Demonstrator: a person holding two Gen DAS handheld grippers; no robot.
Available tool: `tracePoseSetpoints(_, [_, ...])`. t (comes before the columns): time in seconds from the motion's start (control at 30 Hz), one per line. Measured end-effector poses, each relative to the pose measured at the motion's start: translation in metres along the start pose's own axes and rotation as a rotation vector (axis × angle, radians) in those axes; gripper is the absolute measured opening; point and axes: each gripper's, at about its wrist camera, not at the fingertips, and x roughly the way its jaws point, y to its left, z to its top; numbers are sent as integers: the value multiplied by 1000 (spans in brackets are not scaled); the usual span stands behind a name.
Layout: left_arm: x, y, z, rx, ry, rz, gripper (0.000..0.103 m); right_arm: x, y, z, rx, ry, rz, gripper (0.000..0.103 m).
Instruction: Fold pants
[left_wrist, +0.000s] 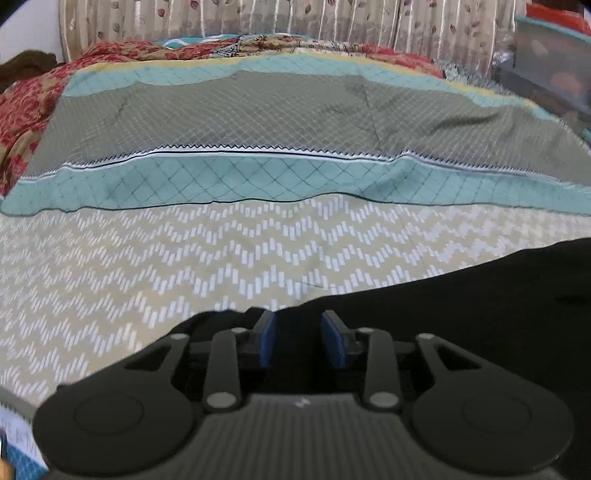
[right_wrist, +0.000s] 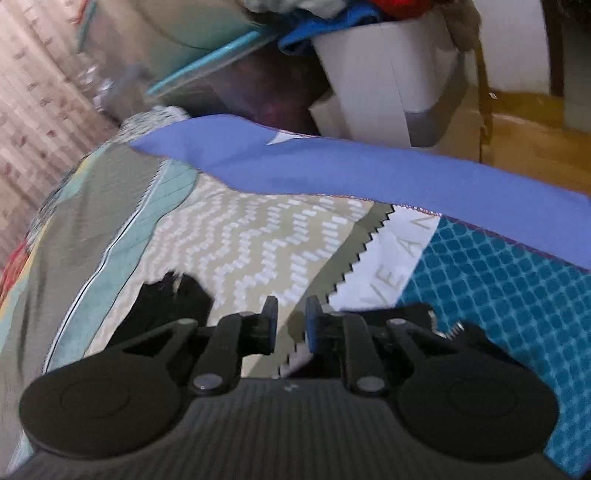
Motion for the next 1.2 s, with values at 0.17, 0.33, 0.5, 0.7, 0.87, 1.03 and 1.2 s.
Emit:
tracePoseSetpoints(0.17, [-53, 7, -34, -34, -13, -53, 37, -47, 2, -34, -96, -12, 52, 26])
tracePoseSetpoints(0.33, [-118, 32, -85, -80, 10, -64, 53, -94, -35, -57, -87, -26, 60, 33])
tracePoseSetpoints(0.5, [-166, 58, -129, -232, 92, -128, 56, -144, -85, -63, -51, -62, 49, 33])
tracePoseSetpoints(0.7, [-189, 36, -166, -340, 126, -297, 56, -156, -113, -81, 30, 76, 200, 33])
tracePoseSetpoints(0.87, [-177, 10, -193, -368, 202, -343, 56, -141, -84, -141, 24, 322, 435, 35])
tracePoseSetpoints(1.03, [-163, 25, -213, -568, 181, -365, 73, -122, -39, -182, -31, 397, 526, 46])
tracePoseSetpoints(1.2, [-152, 40, -219, -631, 192, -352, 72, -92, -12, -194, -22, 390, 522, 42])
